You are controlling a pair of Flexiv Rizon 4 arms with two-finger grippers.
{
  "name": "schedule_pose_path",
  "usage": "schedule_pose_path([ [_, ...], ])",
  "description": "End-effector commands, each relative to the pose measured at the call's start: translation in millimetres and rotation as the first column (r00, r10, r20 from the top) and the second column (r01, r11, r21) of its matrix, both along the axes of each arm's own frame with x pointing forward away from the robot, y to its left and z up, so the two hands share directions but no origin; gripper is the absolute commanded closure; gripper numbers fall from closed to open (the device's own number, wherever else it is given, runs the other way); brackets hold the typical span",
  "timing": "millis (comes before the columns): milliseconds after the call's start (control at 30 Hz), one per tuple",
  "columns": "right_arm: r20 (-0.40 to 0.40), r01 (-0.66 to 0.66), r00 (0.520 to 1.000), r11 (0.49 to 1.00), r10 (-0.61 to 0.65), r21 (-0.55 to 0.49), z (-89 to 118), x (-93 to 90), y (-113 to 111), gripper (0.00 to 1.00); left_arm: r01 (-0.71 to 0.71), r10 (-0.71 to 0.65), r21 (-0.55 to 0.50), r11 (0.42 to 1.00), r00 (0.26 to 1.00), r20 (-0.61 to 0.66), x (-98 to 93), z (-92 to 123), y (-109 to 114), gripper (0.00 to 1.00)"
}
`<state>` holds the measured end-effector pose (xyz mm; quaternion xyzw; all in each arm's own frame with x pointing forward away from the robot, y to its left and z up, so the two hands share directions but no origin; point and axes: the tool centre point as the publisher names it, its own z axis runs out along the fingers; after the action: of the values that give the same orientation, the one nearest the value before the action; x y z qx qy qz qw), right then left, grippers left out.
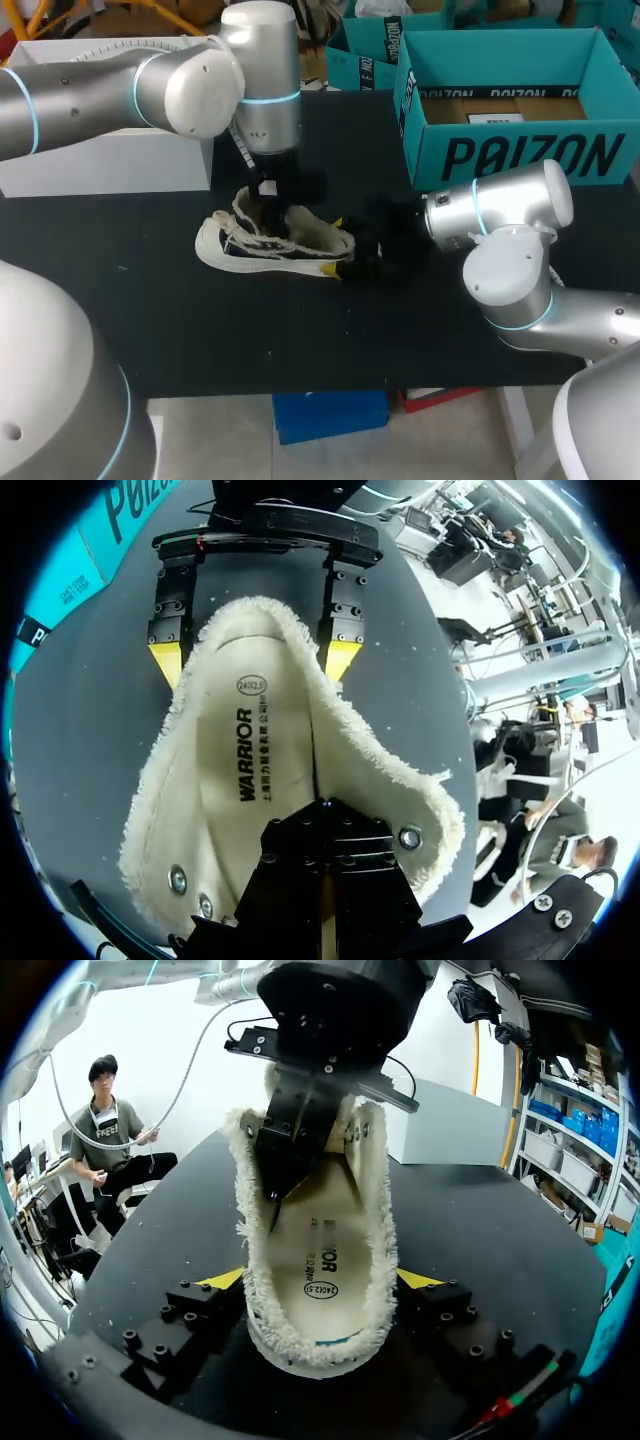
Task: Take the shoe out of the shoebox, open the shoe tongue, remove and reinsert the insole, then place the shoe into the shoebox
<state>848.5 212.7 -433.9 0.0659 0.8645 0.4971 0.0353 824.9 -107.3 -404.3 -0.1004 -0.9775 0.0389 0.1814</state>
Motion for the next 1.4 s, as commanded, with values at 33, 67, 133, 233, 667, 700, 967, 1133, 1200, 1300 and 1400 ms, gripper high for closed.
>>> schedule_pose_path([
  [33, 0.000, 0.003, 1.000, 1.000, -0.003, -0.001, -2.5, 0.4, 0.7, 1.00, -0.005, 0.005, -0.005, 1.000, 1.000, -0.003, -0.5, -6.5, -0.3, 1.00],
  [67, 0.000, 0.003, 1.000, 1.000, -0.003, -0.001, -2.5, 0.4, 0.7, 1.00, -0.012, 0.012, -0.009, 1.000, 1.000, -0.005, -0.9, -7.5, 0.0, 1.00],
  [133, 0.000, 0.003, 1.000, 1.000, -0.003, -0.001, -2.5, 0.4, 0.7, 1.00, -0.016, 0.016, -0.009, 1.000, 1.000, -0.006, -1.6, -9.6, 0.2, 1.00],
  [233, 0.000, 0.003, 1.000, 1.000, -0.003, -0.001, -2.5, 0.4, 0.7, 1.00, -0.027, 0.027, -0.005, 1.000, 1.000, -0.010, -2.1, -14.7, -0.3, 1.00],
  [667, 0.000, 0.003, 1.000, 1.000, -0.003, -0.001, -2.5, 0.4, 0.7, 1.00, -0.033, 0.032, 0.010, 0.999, 0.999, 0.013, -2.0, -17.7, -2.9, 0.79],
  [700, 0.000, 0.003, 1.000, 1.000, -0.003, -0.001, -2.5, 0.4, 0.7, 1.00, -0.032, 0.032, 0.011, 0.999, 0.999, 0.021, -2.6, -17.5, -3.4, 0.75],
  [967, 0.000, 0.003, 1.000, 1.000, -0.003, -0.001, -2.5, 0.4, 0.7, 1.00, -0.062, 0.050, 0.091, 0.994, 0.990, 0.132, -10.1, -23.2, -3.9, 0.77],
  [1133, 0.000, 0.003, 1.000, 1.000, -0.003, -0.001, -2.5, 0.4, 0.7, 1.00, -0.114, 0.078, 0.146, 0.983, 0.969, 0.233, -12.8, -32.5, -0.8, 0.80],
  [1200, 0.000, 0.003, 1.000, 1.000, -0.003, -0.001, -2.5, 0.4, 0.7, 1.00, -0.127, 0.081, 0.159, 0.979, 0.959, 0.271, -14.1, -35.7, 0.9, 0.80],
  [1300, 0.000, 0.003, 1.000, 1.000, -0.003, -0.001, -2.5, 0.4, 0.7, 1.00, -0.137, 0.079, 0.170, 0.976, 0.946, 0.313, -16.5, -40.9, 3.7, 0.75],
  [1400, 0.000, 0.003, 1.000, 1.000, -0.003, -0.001, -2.5, 0.4, 0.7, 1.00, -0.133, 0.063, 0.179, 0.975, 0.934, 0.351, -20.2, -46.3, 7.2, 0.76],
])
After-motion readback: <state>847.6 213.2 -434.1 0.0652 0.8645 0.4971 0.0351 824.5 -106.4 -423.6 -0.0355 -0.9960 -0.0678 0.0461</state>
